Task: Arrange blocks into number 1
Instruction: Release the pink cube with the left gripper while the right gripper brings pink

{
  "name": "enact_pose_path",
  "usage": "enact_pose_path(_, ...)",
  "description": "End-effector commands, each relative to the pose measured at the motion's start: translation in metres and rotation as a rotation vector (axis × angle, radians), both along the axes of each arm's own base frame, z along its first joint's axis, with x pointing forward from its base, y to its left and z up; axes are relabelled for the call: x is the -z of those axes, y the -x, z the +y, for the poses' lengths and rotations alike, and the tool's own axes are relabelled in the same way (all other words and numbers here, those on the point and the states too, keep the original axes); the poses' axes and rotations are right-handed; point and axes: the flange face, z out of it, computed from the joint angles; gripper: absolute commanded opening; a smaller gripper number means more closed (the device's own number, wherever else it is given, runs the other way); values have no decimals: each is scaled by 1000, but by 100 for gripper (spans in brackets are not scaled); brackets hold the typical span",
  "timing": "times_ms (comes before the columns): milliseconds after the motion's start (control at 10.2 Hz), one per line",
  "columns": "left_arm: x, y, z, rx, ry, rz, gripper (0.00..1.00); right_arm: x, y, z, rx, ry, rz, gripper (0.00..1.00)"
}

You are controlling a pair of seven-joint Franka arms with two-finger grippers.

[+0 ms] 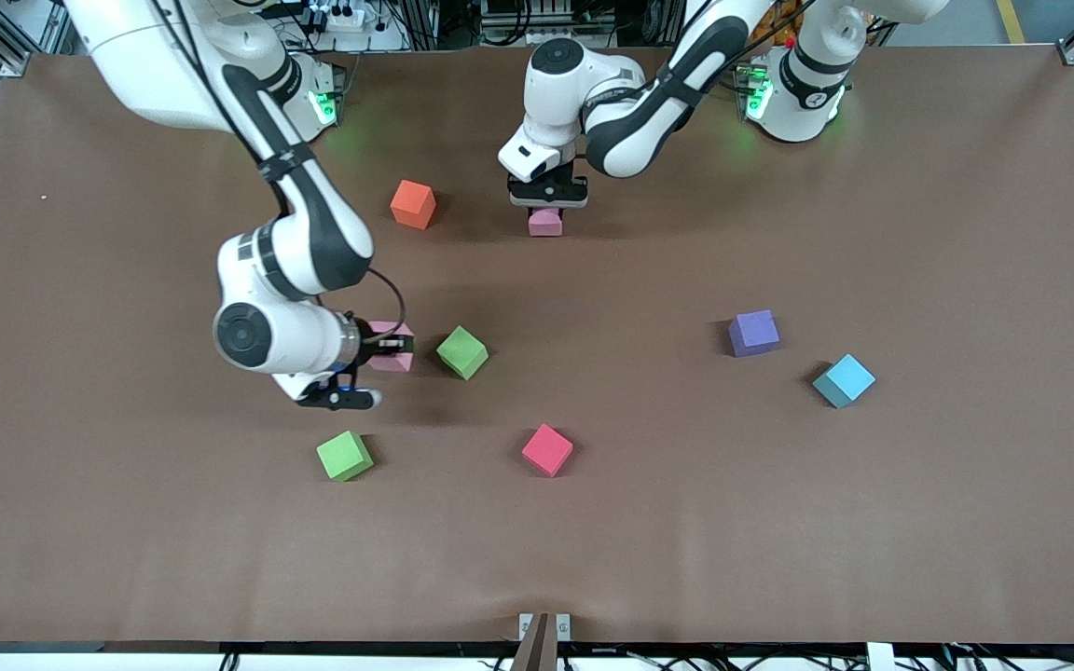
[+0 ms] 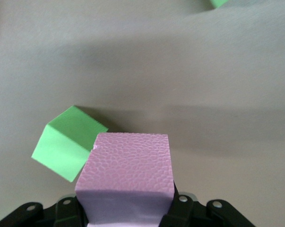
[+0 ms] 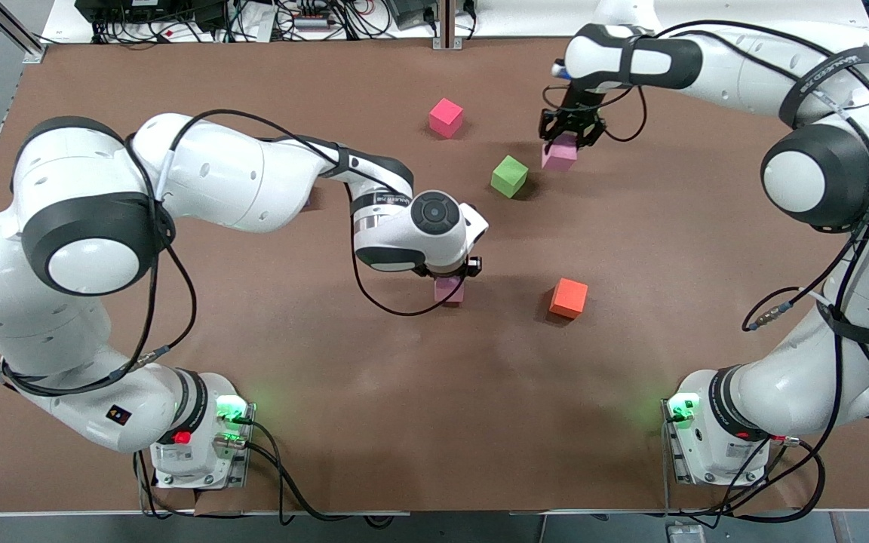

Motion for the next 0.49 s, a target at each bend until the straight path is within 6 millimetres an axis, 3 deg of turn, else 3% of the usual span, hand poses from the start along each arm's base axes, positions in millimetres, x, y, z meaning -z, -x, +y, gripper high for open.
enact_pose_path(0,11,0,4,-4,2,3,91,-3,0,23,47,3,2,0)
enact_pose_path(98,10,-1,4,-12,4,1,100,-3,1,27,48,5,3,0)
enact_pose_path(196,3,-7,5,-21,16,-8,100,-1,4,31,44,8,6,0)
enact_pose_path(392,-34,-13,0,-53,55,-51,100,1,9,55,77,25,9,0)
